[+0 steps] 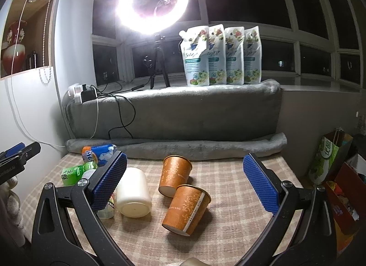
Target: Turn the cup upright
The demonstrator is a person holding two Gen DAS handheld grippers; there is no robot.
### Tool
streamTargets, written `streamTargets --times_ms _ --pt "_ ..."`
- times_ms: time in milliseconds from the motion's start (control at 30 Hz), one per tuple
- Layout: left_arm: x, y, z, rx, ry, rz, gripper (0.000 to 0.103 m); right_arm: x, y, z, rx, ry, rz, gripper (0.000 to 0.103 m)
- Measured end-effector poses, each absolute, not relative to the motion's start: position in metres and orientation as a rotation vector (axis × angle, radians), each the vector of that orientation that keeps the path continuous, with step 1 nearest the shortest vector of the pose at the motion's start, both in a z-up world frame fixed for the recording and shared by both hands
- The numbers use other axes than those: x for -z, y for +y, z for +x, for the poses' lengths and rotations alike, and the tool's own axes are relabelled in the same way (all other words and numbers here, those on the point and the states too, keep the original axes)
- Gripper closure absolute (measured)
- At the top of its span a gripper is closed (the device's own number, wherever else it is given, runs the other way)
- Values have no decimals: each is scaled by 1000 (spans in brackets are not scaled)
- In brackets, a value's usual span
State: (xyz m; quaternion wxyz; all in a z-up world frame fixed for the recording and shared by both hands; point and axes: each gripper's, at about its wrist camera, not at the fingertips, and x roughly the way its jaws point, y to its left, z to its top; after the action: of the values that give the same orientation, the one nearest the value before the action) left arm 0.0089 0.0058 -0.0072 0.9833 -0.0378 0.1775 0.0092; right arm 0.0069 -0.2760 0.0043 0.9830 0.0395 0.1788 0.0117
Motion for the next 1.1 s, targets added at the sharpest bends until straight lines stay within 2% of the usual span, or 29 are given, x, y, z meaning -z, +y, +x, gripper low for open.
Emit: streamTargets --times_ms 300,500,667,900,1100 --pt "16 17 17 -30 379 -105 18 -8 -254 56 -144 429 -10 0" --pt "25 40 18 -75 327 -152 18 -16 -219 103 -286 474 -134 0" --pt "38 60 18 -122 397 -159 18 -18 -176 146 -437 532 -267 0" --pt "51 84 12 -183 462 -164 18 6 -101 193 -603 633 -529 0" --pt "58 99 8 -214 508 -171 18 31 -57 229 -689 741 -640 0"
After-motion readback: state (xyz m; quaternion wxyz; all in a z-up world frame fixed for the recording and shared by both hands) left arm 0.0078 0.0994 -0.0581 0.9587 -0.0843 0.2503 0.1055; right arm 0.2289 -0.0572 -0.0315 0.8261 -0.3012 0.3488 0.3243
